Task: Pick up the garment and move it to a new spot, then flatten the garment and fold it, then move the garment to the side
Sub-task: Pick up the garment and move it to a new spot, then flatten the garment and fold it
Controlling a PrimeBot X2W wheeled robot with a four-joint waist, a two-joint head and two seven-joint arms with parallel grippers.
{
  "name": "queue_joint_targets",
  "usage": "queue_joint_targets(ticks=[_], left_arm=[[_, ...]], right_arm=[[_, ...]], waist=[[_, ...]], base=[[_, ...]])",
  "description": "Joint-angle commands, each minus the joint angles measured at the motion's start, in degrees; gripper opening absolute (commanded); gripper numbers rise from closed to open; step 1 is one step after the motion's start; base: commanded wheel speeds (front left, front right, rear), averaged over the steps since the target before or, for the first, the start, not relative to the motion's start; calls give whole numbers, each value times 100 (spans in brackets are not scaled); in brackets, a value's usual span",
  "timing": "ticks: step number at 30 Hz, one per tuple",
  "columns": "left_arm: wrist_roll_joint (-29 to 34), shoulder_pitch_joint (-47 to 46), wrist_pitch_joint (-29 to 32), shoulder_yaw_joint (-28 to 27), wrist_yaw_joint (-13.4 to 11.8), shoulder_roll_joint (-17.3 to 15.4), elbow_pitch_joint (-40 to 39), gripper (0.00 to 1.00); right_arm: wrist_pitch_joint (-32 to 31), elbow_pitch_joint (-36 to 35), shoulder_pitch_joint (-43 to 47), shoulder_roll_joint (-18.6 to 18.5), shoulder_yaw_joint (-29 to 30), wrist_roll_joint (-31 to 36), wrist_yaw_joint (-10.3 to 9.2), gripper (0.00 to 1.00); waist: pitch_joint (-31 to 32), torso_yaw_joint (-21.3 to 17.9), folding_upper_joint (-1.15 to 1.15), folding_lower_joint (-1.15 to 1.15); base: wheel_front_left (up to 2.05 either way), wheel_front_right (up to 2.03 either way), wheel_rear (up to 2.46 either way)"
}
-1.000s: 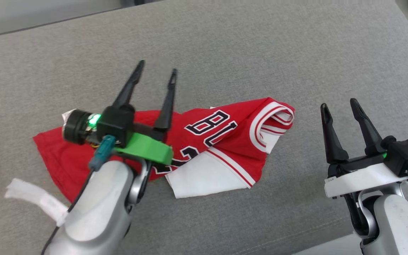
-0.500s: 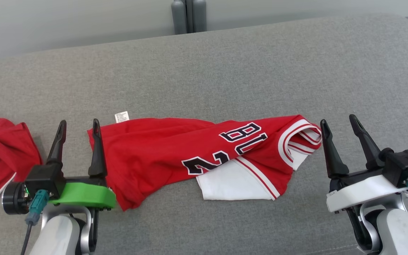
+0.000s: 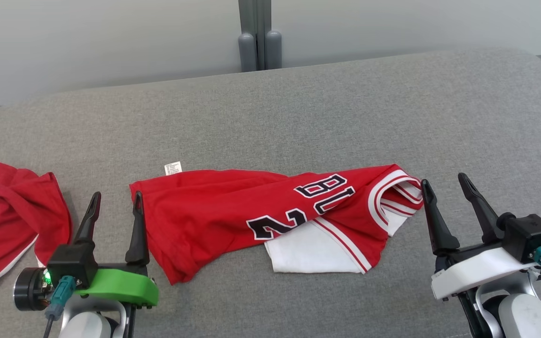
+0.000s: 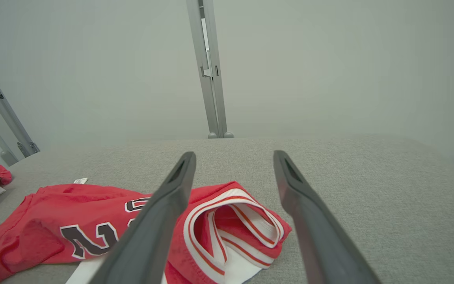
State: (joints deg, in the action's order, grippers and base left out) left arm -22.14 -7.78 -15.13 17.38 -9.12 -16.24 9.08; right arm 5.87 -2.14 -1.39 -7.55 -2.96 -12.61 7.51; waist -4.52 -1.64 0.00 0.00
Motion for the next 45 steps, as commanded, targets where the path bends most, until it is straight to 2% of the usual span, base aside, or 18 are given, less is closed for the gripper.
queue_joint_targets(ticks=[1, 18, 24, 28, 32, 39, 45], left_arm=[[-56, 95, 12, -14, -34, -54, -1, 100], [-142, 146, 19, -48, -113, -79, -37, 100], [-124, 63, 13, -42, -127, -31, -107, 100], [-58, -101, 7, -55, -134, 22, -215, 100], [7, -251, 3, -58, -127, 128, -294, 100], [191, -476, 0, -133, -30, 432, -409, 100], [365, -554, -1, -259, 100, 680, -439, 100]], right_arm=[[-17, -35, 67, 13, 10, 37, -4, 100], [-54, -89, 101, 15, 45, 50, -4, 100], [-124, -102, 81, -57, -19, 67, -4, 100], [-217, -45, 59, -165, -313, 27, -4, 100], [-300, 193, 19, -296, -843, -86, -4, 100], [-391, 1076, -207, -491, -1813, -305, -4, 100], [-435, 1776, -527, -628, -2085, -273, -6, 100]], waist=[[11, -9, 0, 0], [28, 66, 0, 0], [-48, 202, 0, 0], [-254, 394, 0, 0], [-508, 659, 0, 0], [-875, 1178, 0, 0], [-1092, 1431, 0, 0]], base=[[0, 0, 0], [0, 0, 0], [0, 0, 0], [0, 0, 0], [0, 0, 0], [0, 0, 0], [0, 0, 0]])
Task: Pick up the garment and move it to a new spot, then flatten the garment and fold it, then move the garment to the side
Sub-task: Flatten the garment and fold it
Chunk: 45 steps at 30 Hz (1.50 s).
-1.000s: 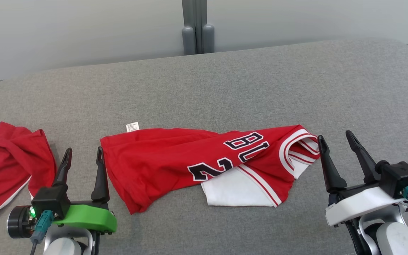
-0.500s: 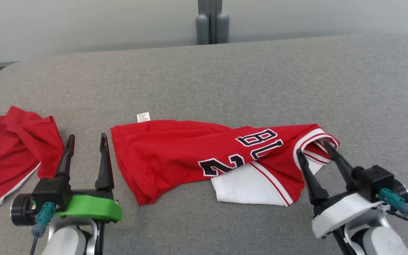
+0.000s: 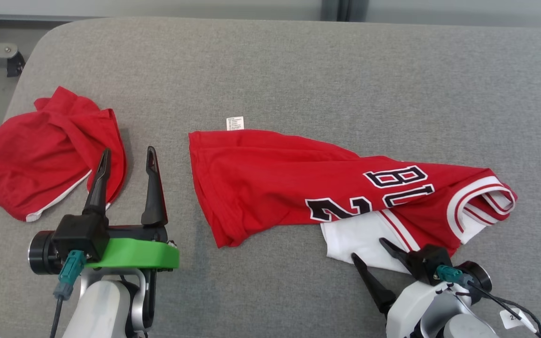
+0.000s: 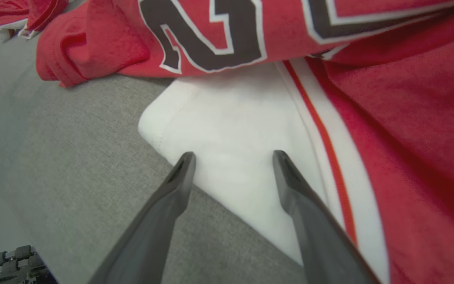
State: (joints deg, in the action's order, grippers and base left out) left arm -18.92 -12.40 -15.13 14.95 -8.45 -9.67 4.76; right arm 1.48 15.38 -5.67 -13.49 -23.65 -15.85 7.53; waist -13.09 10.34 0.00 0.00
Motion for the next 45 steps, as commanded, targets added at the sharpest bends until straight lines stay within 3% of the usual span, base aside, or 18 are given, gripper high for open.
queue_joint_targets(ticks=[1, 2, 3, 4, 5, 10, 20, 24, 28, 36, 45], left_arm=[[67, -98, -1, -46, 46, 45, -4, 100], [87, -97, -1, -86, 81, 75, 3, 100], [115, -96, -1, -120, 96, 102, 10, 100], [136, -94, -1, -148, 123, 122, 14, 100], [166, -82, -1, -191, 138, 144, 21, 100], [320, -32, -2, -330, 209, 220, 49, 100], [481, 4, -2, -545, 341, 265, 72, 100], [547, 6, -2, -605, 383, 287, 93, 100], [594, -2, -2, -658, 412, 310, 118, 100], [672, -119, -2, -642, 496, 395, 116, 100], [728, -161, -2, -650, 544, 491, 136, 100]], right_arm=[[-37, 112, -132, -65, -34, 91, -8, 100], [-71, 204, -147, -73, -44, 86, -9, 100], [-88, 265, -185, -122, -81, 150, -9, 62], [-105, 305, -214, -166, -115, 191, -9, 37], [-123, 346, -225, -177, -150, 196, -9, 0], [125, 62, -259, -286, -278, 167, -8, 0], [866, -1476, -338, -611, -190, -74, -8, 0], [1067, -2158, -506, -719, 34, -106, -8, 0], [1128, -2506, -665, -710, 619, -144, -9, 0], [986, -2061, -718, -690, 1675, -237, -8, 0], [1101, -633, -485, -588, 2134, -488, -8, 0]], waist=[[-252, 244, 0, 0], [-267, 252, 0, 0], [-281, 257, 0, 0], [-290, 254, 0, 0], [-287, 238, 0, 0], [-225, 103, 0, 0], [-106, -275, 0, 0], [-75, -387, 0, 0], [-48, -454, 0, 0], [-156, -405, 0, 0], [-328, -397, 0, 0]], base=[[0, 0, 0], [0, 0, 0], [0, 0, 0], [0, 0, 0], [0, 0, 0], [0, 0, 0], [0, 0, 0], [0, 0, 0], [0, 0, 0], [0, 0, 0], [0, 0, 0]])
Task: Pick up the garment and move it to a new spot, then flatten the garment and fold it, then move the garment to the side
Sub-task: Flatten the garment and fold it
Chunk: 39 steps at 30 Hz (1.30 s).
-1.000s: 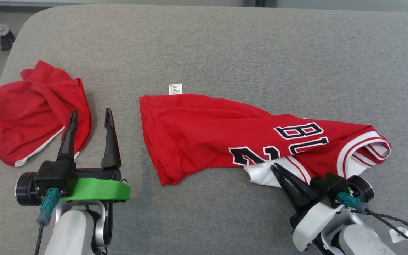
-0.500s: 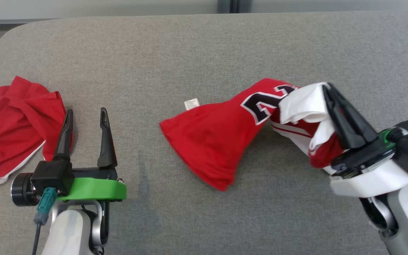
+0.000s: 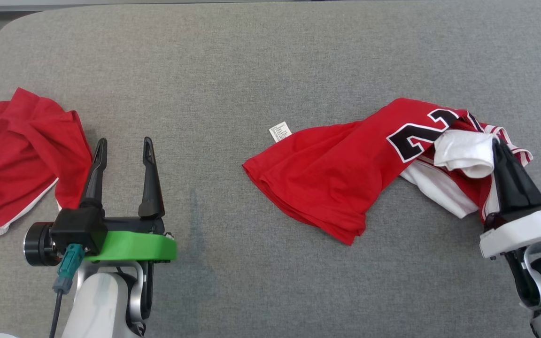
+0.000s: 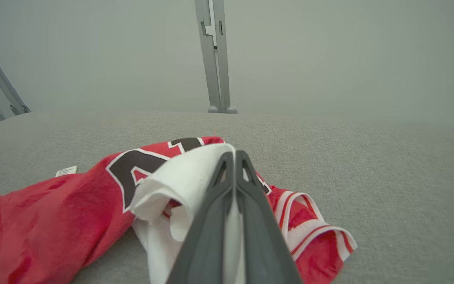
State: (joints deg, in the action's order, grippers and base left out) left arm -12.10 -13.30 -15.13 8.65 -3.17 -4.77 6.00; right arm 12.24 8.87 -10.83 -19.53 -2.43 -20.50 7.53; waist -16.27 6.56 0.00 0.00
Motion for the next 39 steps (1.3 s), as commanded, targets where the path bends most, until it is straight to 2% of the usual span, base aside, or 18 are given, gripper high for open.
queue_joint_targets(ticks=[1, 2, 3, 8, 17, 23, 39], left_arm=[[51, -68, -2, -25, 23, 8, 23, 100], [61, -71, -2, -28, 32, 14, 34, 100], [74, -80, -2, -30, 49, 21, 40, 100], [115, -39, -2, -79, 62, 29, 54, 100], [167, 313, -2, -221, 41, -50, 54, 100], [212, 529, -2, -193, 65, -95, 129, 100], [223, 554, 17, -30, 69, -124, 103, 100]], right_arm=[[28, 239, 48, 10, 54, -21, -9, 0], [72, 348, 19, 31, 90, -38, -9, 40], [103, 460, -18, 63, 118, -49, -8, 100], [263, 443, -12, 184, 296, 31, -8, 100], [292, -707, 615, 408, 316, 456, -8, 100], [121, -1183, 1020, 604, 171, 619, -9, 100], [-96, -1510, 1196, 733, 147, 644, -8, 100]], waist=[[-15, -32, 0, 0], [-20, -41, 0, 0], [-23, -55, 0, 0], [49, -142, 0, 0], [411, -331, 0, 0], [599, -419, 0, 0], [649, -483, 0, 0]], base=[[0, 0, 0], [0, 0, 0], [0, 0, 0], [0, 0, 0], [0, 0, 0], [0, 0, 0], [0, 0, 0]])
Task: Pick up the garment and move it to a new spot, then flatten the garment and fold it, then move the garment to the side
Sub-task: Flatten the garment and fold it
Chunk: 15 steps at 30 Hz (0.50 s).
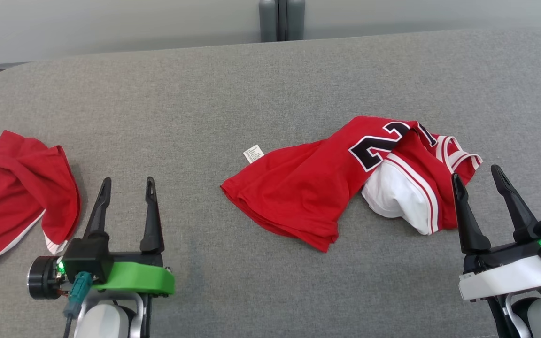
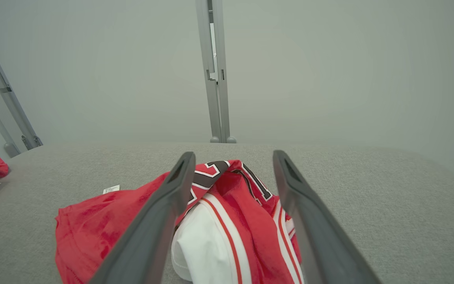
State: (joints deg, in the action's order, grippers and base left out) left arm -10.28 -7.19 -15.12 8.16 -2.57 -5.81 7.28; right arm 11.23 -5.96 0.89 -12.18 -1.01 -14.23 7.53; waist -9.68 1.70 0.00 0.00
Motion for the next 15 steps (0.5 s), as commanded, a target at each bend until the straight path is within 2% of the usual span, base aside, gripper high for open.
queue_joint_targets(ticks=[1, 5, 8, 11, 15], left_arm=[[65, -106, 49, 84, 38, -14, -30, 100], [153, -337, 352, 460, 181, 61, 41, 100], [95, -556, 707, 847, 386, 140, 289, 100], [-20, -850, 1042, 1196, 561, 209, 747, 100], [-232, -1213, 1198, 1429, 630, 253, 1408, 100]], right_arm=[[2, -31, 13, -7, 3, 21, -8, 100], [-28, -50, -44, -26, 11, 16, -8, 100], [-37, -68, -109, -38, -17, 1, -8, 100], [-12, -41, -212, -48, -72, -34, -8, 100], [21, 31, -318, -26, -86, -91, -9, 100]], waist=[[-27, 4, 0, 0], [-153, -10, 0, 0], [-307, -59, 0, 0], [-494, -160, 0, 0], [-674, -317, 0, 0]], base=[[0, 0, 0], [0, 0, 0], [0, 0, 0], [0, 0, 0], [0, 0, 0]])
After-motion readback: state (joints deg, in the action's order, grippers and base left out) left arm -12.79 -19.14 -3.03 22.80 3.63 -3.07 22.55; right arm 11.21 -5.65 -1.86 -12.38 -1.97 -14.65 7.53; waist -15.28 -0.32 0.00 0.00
